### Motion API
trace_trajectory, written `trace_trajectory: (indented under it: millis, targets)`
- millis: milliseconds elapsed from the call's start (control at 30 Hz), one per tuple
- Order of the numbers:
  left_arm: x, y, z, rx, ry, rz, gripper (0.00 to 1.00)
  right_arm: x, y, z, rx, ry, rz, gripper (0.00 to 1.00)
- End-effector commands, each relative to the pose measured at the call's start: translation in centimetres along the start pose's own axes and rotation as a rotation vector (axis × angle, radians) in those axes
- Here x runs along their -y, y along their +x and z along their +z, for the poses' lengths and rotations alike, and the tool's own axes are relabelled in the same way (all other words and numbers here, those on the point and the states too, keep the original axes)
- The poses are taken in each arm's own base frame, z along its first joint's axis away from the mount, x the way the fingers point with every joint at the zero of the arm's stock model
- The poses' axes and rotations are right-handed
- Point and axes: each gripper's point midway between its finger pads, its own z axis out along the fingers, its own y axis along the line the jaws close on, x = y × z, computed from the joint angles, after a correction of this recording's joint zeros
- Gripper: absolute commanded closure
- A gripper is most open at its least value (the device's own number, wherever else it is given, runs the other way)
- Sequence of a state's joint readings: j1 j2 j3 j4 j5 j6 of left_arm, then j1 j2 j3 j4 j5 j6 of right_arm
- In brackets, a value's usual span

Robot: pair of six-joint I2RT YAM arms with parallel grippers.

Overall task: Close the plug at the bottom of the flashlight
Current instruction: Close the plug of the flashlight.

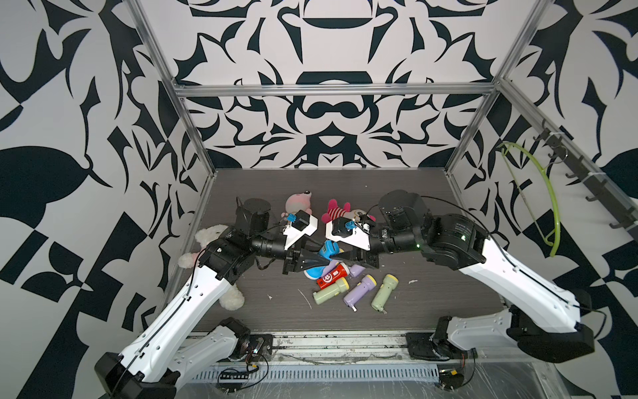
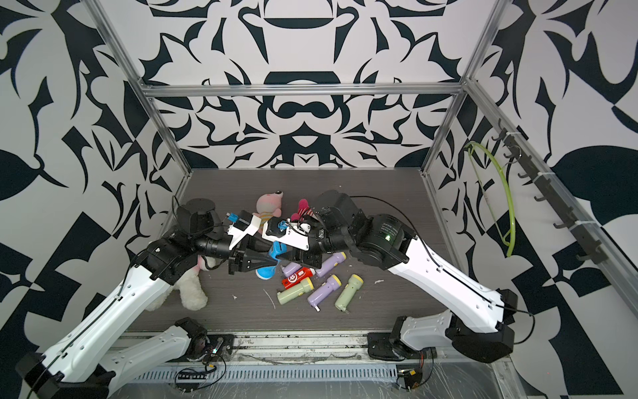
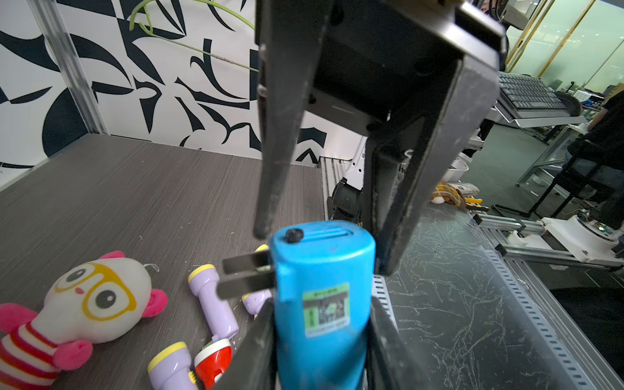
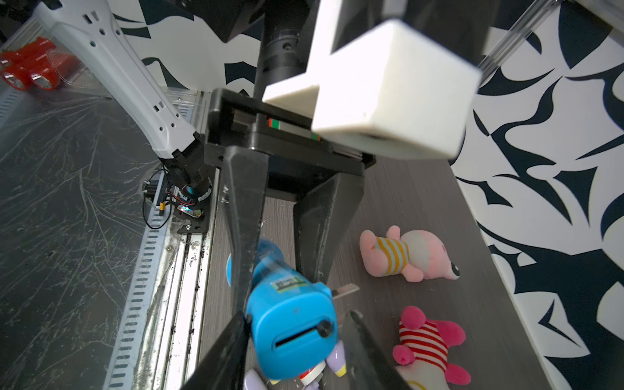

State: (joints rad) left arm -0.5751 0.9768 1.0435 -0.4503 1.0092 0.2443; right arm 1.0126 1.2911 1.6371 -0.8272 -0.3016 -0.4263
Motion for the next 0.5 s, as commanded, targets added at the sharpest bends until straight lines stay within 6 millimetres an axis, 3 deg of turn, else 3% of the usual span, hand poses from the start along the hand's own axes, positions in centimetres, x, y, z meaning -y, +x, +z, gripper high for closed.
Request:
trace_trajectory:
  millis: [0, 333, 467]
  targets:
    - [0.95, -1.31, -0.43, 0.020, 0.027, 0.037, 1.00, 0.62, -1.83, -1.26, 0.054, 0.040, -0.023, 0.58]
    - [1.35, -1.96, -0.74, 0.033, 0.021, 0.057, 1.00, 0.25, -1.62, -1.07, 0.052, 0.023, -0.012, 0.72]
    - [1.39, -2.14, -0.84, 0.038, 0.011, 0.064, 1.00, -0.02, -1.55, -1.03, 0.055, 0.009, -0.008, 0.82]
